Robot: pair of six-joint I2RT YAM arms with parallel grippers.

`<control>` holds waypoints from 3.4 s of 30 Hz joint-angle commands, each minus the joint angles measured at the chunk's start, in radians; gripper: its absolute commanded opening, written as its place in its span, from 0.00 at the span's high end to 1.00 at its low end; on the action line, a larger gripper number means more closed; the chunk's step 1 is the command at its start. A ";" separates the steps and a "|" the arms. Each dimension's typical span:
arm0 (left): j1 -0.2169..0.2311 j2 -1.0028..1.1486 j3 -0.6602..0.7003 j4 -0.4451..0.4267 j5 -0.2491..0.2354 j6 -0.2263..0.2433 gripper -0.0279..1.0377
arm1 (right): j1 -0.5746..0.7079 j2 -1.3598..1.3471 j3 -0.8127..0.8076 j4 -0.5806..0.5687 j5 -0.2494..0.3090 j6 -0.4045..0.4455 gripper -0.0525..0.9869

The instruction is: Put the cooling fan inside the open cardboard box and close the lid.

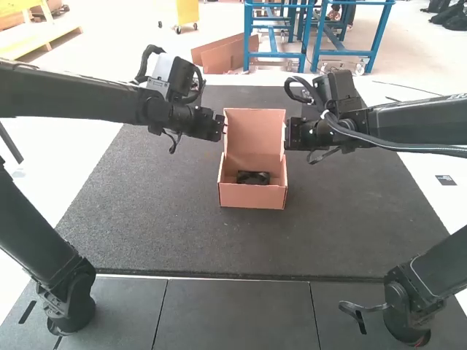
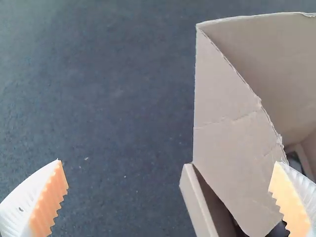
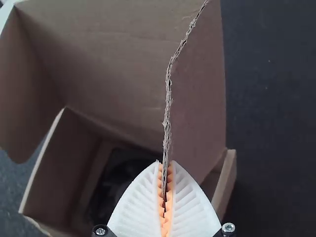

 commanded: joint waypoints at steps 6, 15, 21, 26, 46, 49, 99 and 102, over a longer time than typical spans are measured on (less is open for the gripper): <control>-0.032 0.018 0.003 0.003 0.032 0.010 0.06 | 0.016 -0.053 -0.048 0.043 -0.022 0.005 0.96; -0.033 0.008 -0.036 -0.012 0.033 0.010 0.06 | 0.045 -0.053 -0.103 0.043 -0.048 0.000 0.97; -0.033 -0.007 -0.082 -0.012 0.056 0.007 0.06 | 0.074 -0.053 -0.143 0.058 -0.057 -0.003 0.96; -0.047 -0.027 -0.121 -0.008 0.064 0.004 0.06 | 0.083 -0.053 -0.177 0.069 -0.048 -0.003 0.96; -0.016 -0.174 -0.197 -0.187 -0.034 0.033 0.06 | 0.059 -0.069 -0.081 -0.037 0.046 -0.060 0.06; 0.030 -0.176 -0.189 -0.195 -0.106 0.041 0.06 | 0.036 -0.110 -0.046 -0.040 0.044 -0.046 0.06; -0.068 0.265 0.402 -0.197 -0.112 0.024 0.06 | -0.098 -0.463 -0.109 -0.365 -0.055 -0.141 0.06; -0.070 0.265 0.395 -0.195 -0.112 0.031 0.06 | -0.098 -0.473 -0.117 -0.367 -0.057 -0.143 0.06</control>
